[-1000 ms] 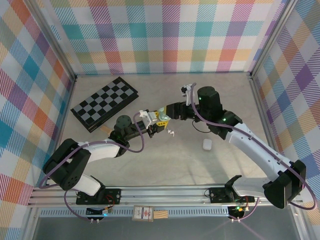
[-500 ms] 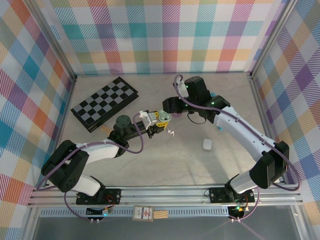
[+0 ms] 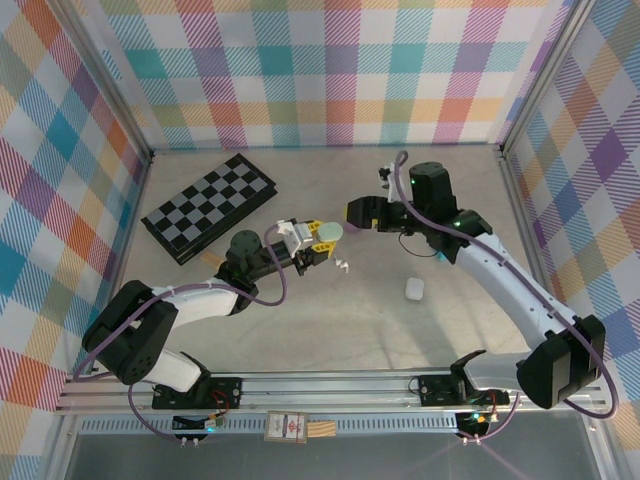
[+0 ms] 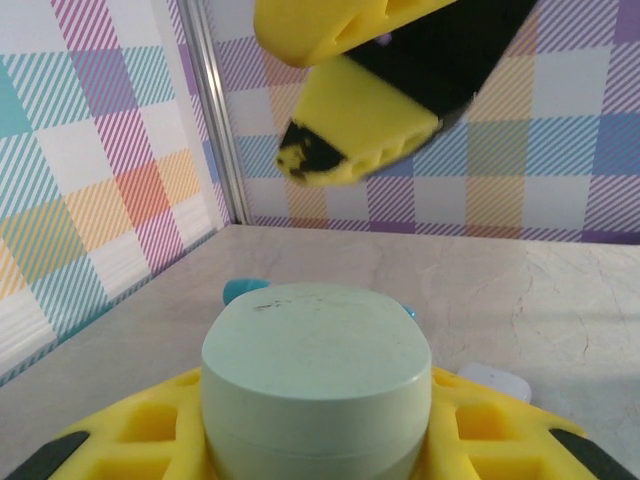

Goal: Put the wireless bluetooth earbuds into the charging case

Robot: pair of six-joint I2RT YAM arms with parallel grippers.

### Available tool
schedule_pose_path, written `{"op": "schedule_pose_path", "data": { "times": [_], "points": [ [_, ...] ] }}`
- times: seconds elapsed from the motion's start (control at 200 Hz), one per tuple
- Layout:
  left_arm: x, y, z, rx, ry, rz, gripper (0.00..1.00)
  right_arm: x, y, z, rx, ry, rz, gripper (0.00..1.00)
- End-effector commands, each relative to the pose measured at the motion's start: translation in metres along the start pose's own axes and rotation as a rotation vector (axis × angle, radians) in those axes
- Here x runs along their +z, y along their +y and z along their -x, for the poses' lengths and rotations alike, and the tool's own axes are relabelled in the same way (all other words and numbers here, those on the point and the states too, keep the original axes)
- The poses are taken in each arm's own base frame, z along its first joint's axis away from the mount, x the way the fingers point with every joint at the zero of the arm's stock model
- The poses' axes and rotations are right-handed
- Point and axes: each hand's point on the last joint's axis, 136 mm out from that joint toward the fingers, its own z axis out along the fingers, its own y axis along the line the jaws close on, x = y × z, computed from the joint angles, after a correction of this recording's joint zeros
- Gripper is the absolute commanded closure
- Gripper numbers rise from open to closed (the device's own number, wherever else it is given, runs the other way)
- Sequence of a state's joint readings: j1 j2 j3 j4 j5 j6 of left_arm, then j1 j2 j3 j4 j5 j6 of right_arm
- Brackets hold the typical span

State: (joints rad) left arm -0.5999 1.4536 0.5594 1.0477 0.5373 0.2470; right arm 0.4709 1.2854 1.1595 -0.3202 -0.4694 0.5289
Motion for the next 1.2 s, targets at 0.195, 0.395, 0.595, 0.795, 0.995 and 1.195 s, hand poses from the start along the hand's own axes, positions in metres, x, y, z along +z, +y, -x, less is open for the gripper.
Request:
{"op": "schedule_pose_path", "data": {
  "times": [0.195,0.395,0.595,0.795,0.995,1.195],
  "points": [
    [-0.002,0.002,0.042,-0.008,-0.143,0.015,0.67,0.01,0.031,-0.015,0.216,0.087,0.34,0.25],
    [-0.001,0.002,0.048,-0.01,-0.154,0.005,0.67,0.022,0.03,-0.018,0.295,0.106,0.418,0.29],
    [0.0,0.001,0.05,-0.01,-0.157,-0.002,0.67,0.029,0.031,-0.013,0.345,0.107,0.463,0.42],
    [0.001,0.002,0.042,-0.017,-0.137,0.004,0.67,0.032,0.032,-0.012,0.377,0.117,0.484,0.53],
    [0.002,0.002,0.035,-0.016,-0.121,0.007,0.67,0.032,0.034,-0.01,0.375,0.117,0.495,0.67],
    [0.003,0.004,0.029,-0.01,-0.104,0.015,0.65,0.034,0.032,-0.008,0.381,0.115,0.49,0.78]
  ]
}}
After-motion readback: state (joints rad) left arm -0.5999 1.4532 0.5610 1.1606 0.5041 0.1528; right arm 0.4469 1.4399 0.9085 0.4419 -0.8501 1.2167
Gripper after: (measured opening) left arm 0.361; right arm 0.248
